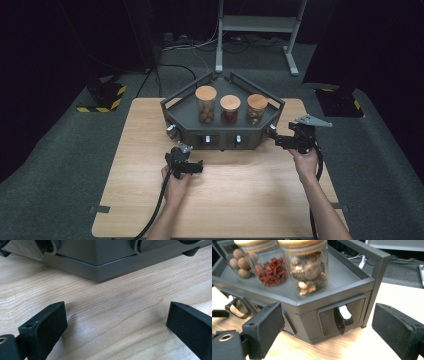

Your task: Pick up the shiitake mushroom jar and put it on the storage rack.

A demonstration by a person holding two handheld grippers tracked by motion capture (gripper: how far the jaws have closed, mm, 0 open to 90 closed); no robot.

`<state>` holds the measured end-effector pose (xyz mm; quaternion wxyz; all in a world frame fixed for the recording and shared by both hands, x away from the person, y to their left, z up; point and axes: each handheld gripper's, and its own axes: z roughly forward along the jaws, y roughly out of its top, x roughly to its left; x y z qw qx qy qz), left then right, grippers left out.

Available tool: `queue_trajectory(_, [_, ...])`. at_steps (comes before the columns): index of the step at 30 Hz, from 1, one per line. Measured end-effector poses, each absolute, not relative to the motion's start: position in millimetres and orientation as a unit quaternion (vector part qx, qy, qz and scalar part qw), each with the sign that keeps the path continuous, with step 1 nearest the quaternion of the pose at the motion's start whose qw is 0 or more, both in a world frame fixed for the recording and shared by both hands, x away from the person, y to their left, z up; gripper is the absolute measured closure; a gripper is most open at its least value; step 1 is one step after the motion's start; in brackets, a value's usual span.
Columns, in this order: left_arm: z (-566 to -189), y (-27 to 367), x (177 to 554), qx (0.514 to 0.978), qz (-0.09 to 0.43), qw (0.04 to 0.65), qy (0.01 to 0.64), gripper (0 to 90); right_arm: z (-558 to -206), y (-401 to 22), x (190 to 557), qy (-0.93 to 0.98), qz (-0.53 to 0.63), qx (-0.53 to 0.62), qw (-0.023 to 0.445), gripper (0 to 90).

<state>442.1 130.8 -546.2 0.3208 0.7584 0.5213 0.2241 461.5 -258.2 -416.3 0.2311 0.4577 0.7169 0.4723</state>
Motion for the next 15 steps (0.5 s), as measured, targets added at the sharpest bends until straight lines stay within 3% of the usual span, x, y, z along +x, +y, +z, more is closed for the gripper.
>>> queue_trajectory(15, [-546.2,130.8,442.1,0.759,0.224,0.321,0.521,3.0,-427.9,-263.7,457.0,0.729,0.442,0.460,0.247,10.0])
